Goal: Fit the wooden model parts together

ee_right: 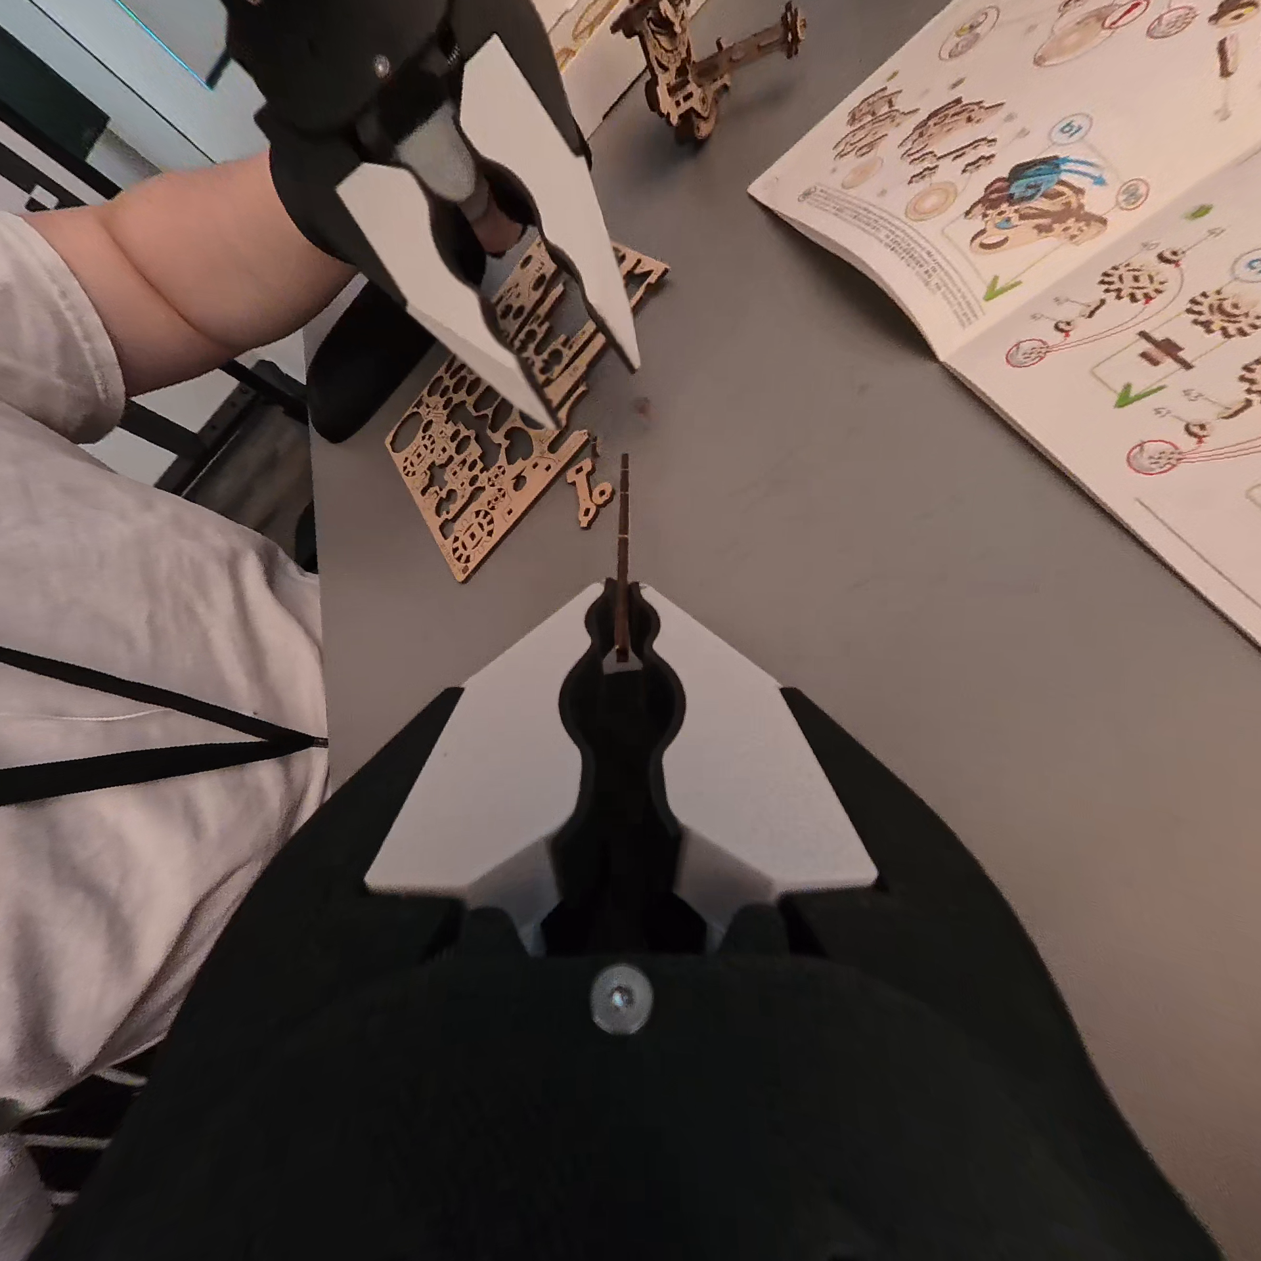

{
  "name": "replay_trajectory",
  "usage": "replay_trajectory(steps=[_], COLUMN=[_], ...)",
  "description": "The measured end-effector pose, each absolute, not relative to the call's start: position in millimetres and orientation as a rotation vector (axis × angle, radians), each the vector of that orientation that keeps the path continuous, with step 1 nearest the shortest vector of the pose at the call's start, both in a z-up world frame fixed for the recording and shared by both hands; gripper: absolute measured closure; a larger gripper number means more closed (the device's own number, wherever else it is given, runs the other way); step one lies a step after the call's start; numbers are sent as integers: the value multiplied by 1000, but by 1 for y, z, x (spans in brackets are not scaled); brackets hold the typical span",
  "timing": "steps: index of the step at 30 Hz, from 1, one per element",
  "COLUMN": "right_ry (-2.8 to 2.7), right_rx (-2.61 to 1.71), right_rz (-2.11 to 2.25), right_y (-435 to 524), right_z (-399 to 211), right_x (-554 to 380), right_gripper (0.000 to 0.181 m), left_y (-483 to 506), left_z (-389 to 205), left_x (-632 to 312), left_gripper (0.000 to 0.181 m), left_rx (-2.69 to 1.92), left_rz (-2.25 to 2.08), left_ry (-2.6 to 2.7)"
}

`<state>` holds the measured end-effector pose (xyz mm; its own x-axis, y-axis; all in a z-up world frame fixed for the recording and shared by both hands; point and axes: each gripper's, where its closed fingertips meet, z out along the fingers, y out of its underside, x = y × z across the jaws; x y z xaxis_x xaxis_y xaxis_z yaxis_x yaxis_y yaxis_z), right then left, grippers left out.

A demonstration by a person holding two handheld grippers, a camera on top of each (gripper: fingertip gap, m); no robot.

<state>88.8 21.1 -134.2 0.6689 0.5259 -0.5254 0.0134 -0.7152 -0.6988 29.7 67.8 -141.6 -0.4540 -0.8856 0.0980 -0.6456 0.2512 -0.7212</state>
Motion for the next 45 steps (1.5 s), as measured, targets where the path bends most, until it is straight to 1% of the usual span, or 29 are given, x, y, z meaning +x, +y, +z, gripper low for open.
replay_trajectory(steps=[3,6,7,10,13,16,19,21,22,28,31,35,37,41,43,45], right_ry=[-410,-410,-406,-425,-444,-430,-414,-396,-396,-450,-499,-523,-523,-459,-422,-427], right_rx=[-2177,-2173,-2159,-2184,-2204,-2200,-2211,-2237,-2242,-2155,-2195,-2257,-2236,-2181,-2187,-2176], right_rz=[973,904,872,781,755,766,763,734,740,852,865,810,822,770,726,770], right_y=[23,26,28,30,30,34,40,44,44,25,21,26,25,19,19,22], right_z=[-134,-135,-134,-142,-147,-147,-148,-153,-154,-134,-141,-154,-148,-130,-129,-130], right_x=[86,89,90,92,91,91,93,96,96,61,41,38,36,49,62,63], right_gripper=[180,180,180,180,180,180,180,180,180,181,180,180,180,180,180,180], left_y=[65,77,83,102,96,77,62,57,55,54,61,74,74,77,83,92], left_z=[-139,-133,-125,-112,-125,-135,-154,-167,-169,-168,-169,-168,-167,-155,-141,-122], left_x=[28,22,18,-7,-49,-82,-109,-120,-123,-138,-144,-143,-142,-142,-140,-134], left_gripper=[133,136,140,145,143,146,146,147,151,154,155,159,158,153,151,150], left_rx=[-1396,-1431,-1447,-1617,-1846,-1939,-2010,-2024,-2019,-2074,-2068,-2076,-2108,-2065,-2018,-1926], left_rz=[-1077,-1078,-1111,-1182,-1191,-1243,-1188,-1119,-1120,-1197,-1184,-1183,-1210,-1265,-1322,-1369], left_ry=[2173,2111,2059,1889,1817,1740,1792,1842,1849,1862,1891,1887,1882,1803,1723,1635])
